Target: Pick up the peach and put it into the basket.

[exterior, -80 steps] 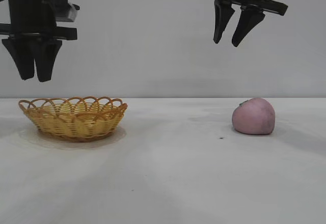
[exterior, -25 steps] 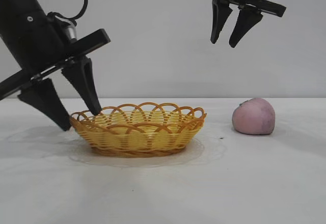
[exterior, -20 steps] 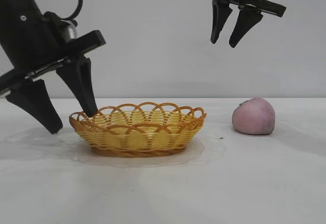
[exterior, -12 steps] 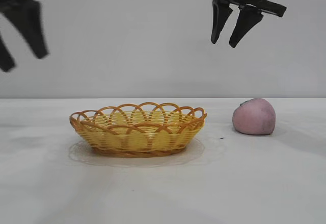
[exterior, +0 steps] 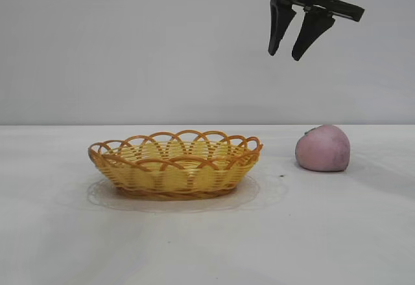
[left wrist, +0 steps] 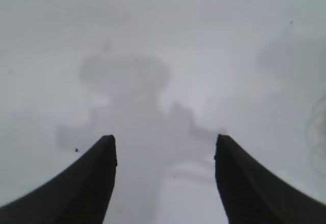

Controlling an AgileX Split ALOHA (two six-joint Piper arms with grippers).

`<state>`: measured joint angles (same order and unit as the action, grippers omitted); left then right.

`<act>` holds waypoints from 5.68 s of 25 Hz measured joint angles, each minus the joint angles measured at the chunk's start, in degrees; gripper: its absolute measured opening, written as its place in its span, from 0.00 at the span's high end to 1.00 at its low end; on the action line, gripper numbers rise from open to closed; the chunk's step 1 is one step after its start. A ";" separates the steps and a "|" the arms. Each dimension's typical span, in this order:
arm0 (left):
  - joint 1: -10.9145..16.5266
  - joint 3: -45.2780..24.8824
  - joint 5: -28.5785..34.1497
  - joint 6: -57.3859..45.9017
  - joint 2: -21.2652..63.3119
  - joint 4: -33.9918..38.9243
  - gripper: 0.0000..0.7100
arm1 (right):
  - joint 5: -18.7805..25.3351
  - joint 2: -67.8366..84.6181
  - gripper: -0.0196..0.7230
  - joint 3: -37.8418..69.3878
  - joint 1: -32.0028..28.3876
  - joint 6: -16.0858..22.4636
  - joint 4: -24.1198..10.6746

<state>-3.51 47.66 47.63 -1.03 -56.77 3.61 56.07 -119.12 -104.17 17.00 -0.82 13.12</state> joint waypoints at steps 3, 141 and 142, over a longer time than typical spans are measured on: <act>0.00 -5.06 5.45 1.44 13.05 0.00 0.47 | 0.00 0.00 0.64 0.00 0.00 -0.34 0.00; 11.36 -19.96 16.61 5.08 57.90 -7.01 0.47 | 8.93 120.10 0.31 75.74 -10.48 3.21 -14.54; 11.36 -19.96 16.61 5.08 57.90 -7.01 0.47 | 9.04 120.10 0.31 75.72 -10.48 3.10 -14.54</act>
<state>7.86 27.70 64.24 4.05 1.13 -3.40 65.10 0.98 -28.46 6.52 2.28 -1.43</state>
